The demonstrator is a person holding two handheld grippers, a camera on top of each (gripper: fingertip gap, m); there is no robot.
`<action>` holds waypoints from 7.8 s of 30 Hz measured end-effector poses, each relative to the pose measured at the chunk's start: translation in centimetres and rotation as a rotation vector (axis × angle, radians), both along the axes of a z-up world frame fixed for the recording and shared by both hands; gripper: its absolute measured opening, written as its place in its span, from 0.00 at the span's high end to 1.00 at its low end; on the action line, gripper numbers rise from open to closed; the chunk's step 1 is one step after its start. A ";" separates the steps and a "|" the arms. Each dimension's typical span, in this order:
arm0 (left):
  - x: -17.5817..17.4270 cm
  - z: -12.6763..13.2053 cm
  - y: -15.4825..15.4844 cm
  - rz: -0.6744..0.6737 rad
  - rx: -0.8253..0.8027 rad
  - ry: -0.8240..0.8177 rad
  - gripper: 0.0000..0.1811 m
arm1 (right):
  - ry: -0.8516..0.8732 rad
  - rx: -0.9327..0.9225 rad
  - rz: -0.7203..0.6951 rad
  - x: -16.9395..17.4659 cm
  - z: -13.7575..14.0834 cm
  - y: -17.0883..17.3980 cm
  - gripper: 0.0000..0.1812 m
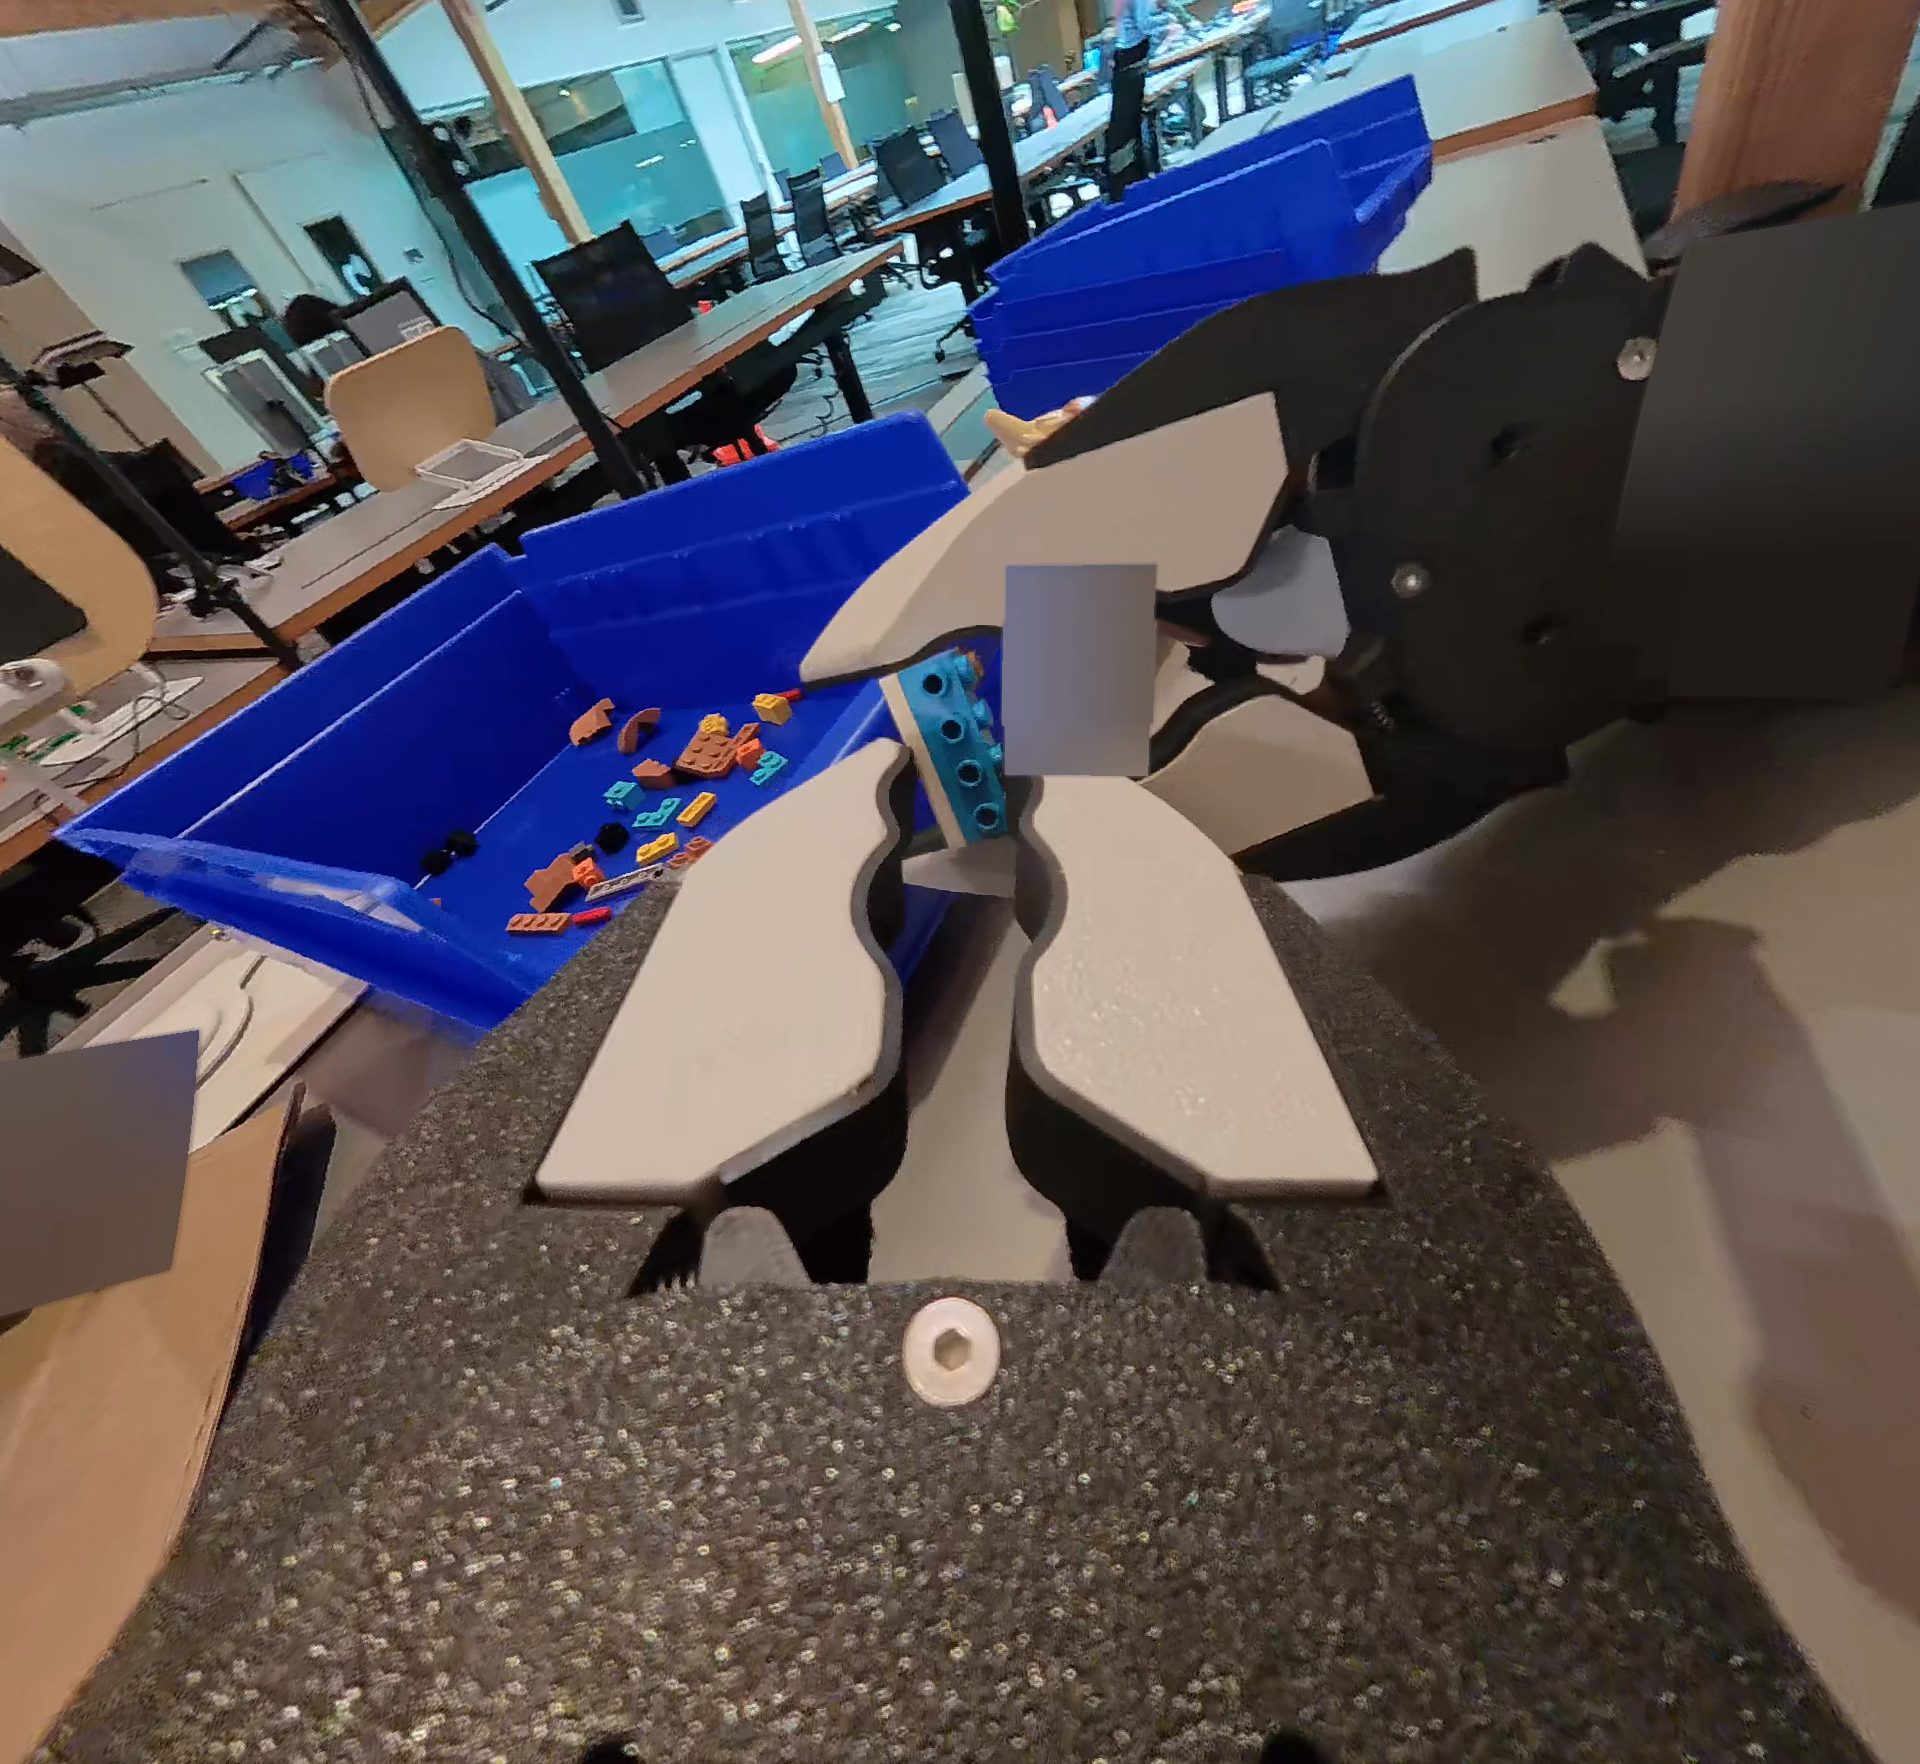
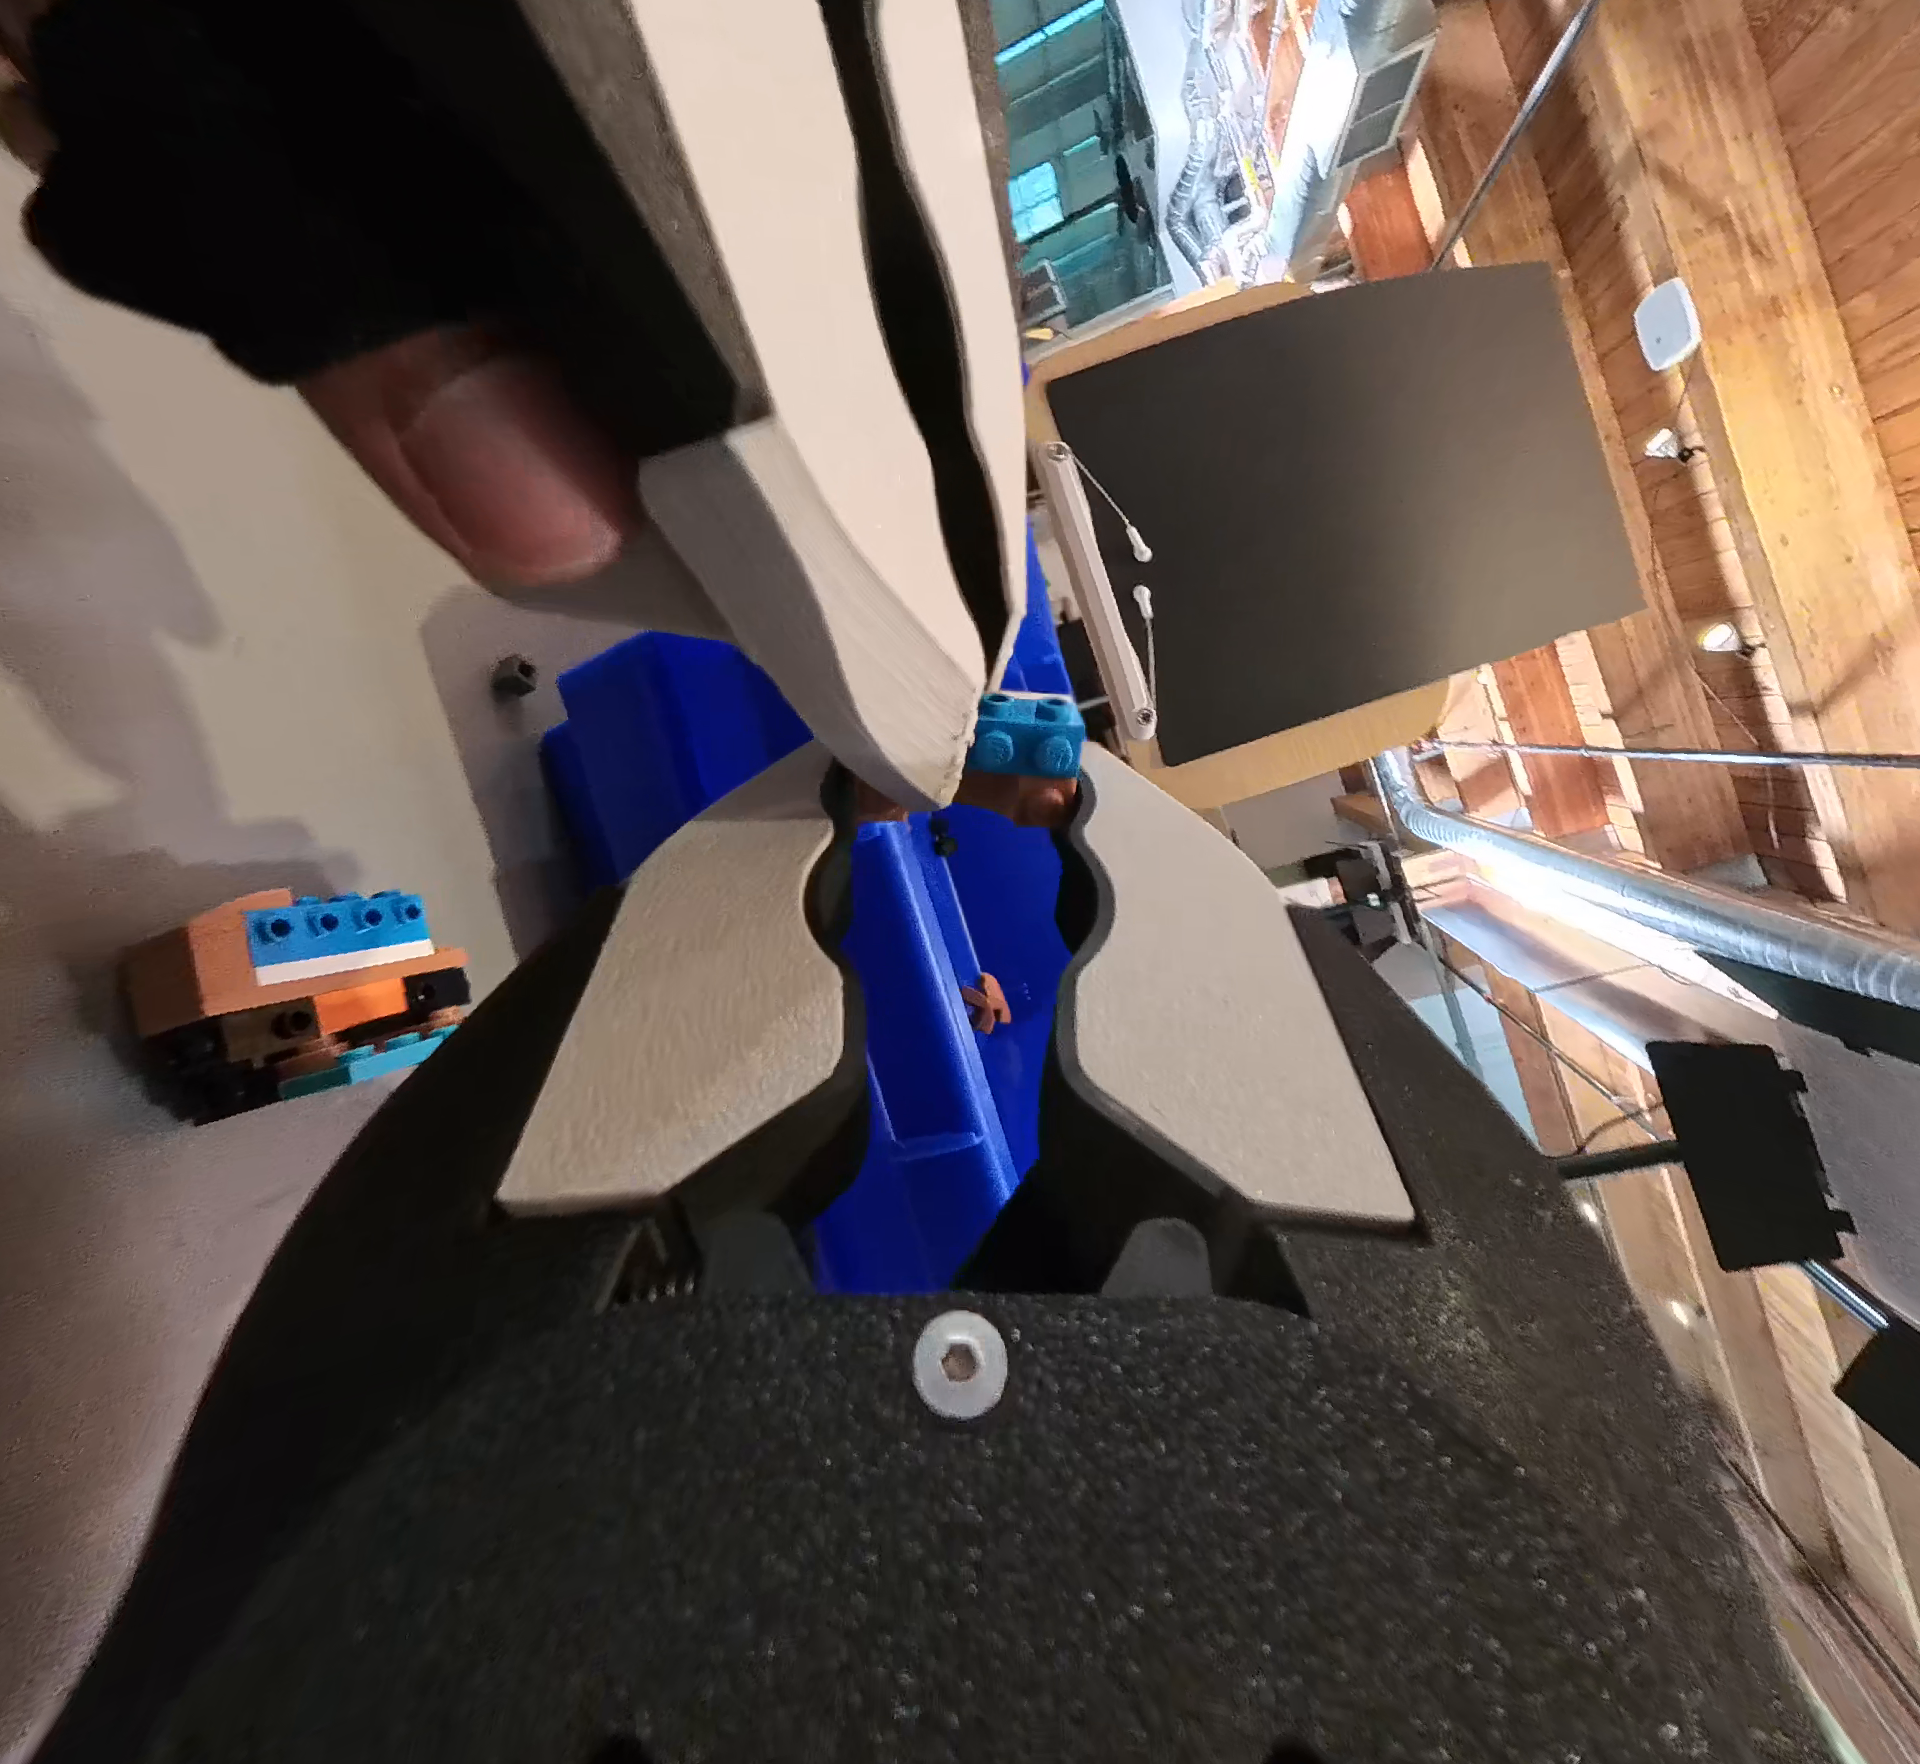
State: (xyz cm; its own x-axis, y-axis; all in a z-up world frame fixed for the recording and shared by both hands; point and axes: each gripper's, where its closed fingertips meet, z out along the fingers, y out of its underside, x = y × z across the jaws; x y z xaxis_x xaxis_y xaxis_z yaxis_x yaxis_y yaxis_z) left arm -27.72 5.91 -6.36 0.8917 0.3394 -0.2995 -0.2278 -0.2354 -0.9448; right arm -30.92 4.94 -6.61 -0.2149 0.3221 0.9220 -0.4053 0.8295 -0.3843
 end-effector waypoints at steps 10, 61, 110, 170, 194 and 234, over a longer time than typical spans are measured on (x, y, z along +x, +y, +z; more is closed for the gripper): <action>1.1 -0.8 0.0 -0.109 -0.100 0.044 0.91 | -0.171 0.035 0.176 1.4 -1.4 -0.3 0.80; -3.0 1.5 -4.2 0.249 -0.070 0.109 0.93 | -0.341 0.150 0.121 0.5 -7.6 -0.1 1.00; -1.9 0.4 -2.2 0.023 0.066 -0.227 0.93 | -0.213 0.153 0.107 0.1 -4.7 1.5 1.00; 44.9 -16.8 -40.1 1.027 0.190 -0.319 0.86 | 0.034 -0.066 0.615 37.2 -8.9 -20.9 1.00; 58.2 -19.8 -41.1 1.321 -0.041 -0.293 0.87 | -0.381 -0.120 0.976 42.4 -14.1 -28.7 1.00; 43.1 -31.9 -65.0 1.416 0.488 -0.675 0.87 | -0.853 -0.015 1.090 39.1 -23.0 -38.9 0.97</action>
